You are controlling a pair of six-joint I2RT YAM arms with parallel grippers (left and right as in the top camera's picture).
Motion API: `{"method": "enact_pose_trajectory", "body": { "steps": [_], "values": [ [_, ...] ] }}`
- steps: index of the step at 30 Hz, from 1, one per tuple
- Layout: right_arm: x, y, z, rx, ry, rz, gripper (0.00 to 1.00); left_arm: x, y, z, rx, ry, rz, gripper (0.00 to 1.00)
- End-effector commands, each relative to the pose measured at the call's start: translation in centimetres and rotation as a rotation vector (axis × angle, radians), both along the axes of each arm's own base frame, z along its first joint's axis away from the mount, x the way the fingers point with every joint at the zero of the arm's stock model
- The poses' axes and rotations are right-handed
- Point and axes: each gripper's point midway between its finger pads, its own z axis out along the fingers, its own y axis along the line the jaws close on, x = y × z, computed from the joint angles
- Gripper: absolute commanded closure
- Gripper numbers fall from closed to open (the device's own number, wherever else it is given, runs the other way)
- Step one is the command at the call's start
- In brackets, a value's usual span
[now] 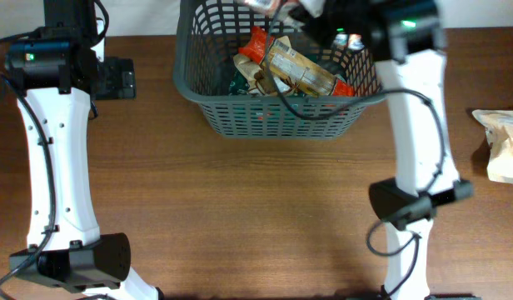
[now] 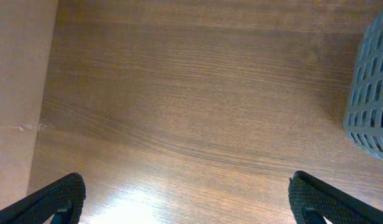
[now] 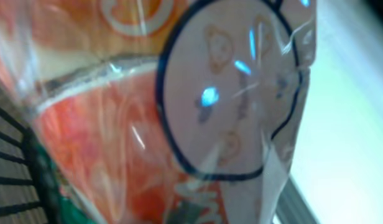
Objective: Pack container
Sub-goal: 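Carry the box stack with the right gripper and set it in the basket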
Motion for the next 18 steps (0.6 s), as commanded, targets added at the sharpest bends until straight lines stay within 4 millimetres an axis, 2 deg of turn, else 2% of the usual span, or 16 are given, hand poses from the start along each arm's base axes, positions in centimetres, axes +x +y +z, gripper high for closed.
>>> {"method": "enact_pose_trajectory", "body": {
  "steps": [1, 5, 7, 8, 10, 13, 15, 18],
  "values": [
    [1.6, 0.3, -3.5, -0.060, 0.036, -0.004, 0.96, 0.0, 0.1, -0.3, -0.006, 0.007, 0.011, 0.01],
    [3.4, 0.8, -9.6, -0.034, 0.184, -0.067, 0.93, 0.0, 0.1, -0.3, -0.006, 0.006, 0.011, 0.01],
    [3.7, 1.0, -12.3, -0.021, 0.258, -0.102, 0.94, 0.0, 0.1, -0.3, -0.006, 0.007, 0.011, 0.01],
    [3.5, 1.1, -12.5, 0.006, 0.292, -0.127, 0.55, 0.0, 0.1, -0.3, -0.006, 0.006, 0.011, 0.01],
    [3.2, 1.2, -11.5, 0.037, 0.295, -0.153, 0.41, 0.0, 0.1, -0.3, -0.006, 0.007, 0.011, 0.01],
    [2.3, 0.6, -8.9, 0.093, 0.297, -0.208, 0.40, 0.0, 0.1, -0.3, -0.006, 0.007, 0.011, 0.01],
    [1.4, -0.9, -5.9, 0.137, 0.276, -0.286, 0.39, 0.0, 0.1, -0.3, -0.006, 0.007, 0.011, 0.01],
    [-0.8, -4.4, 0.1, 0.131, 0.154, -0.383, 0.36, 0.0, 0.1, -0.3, -0.006, 0.007, 0.011, 0.01]
  ]
}}
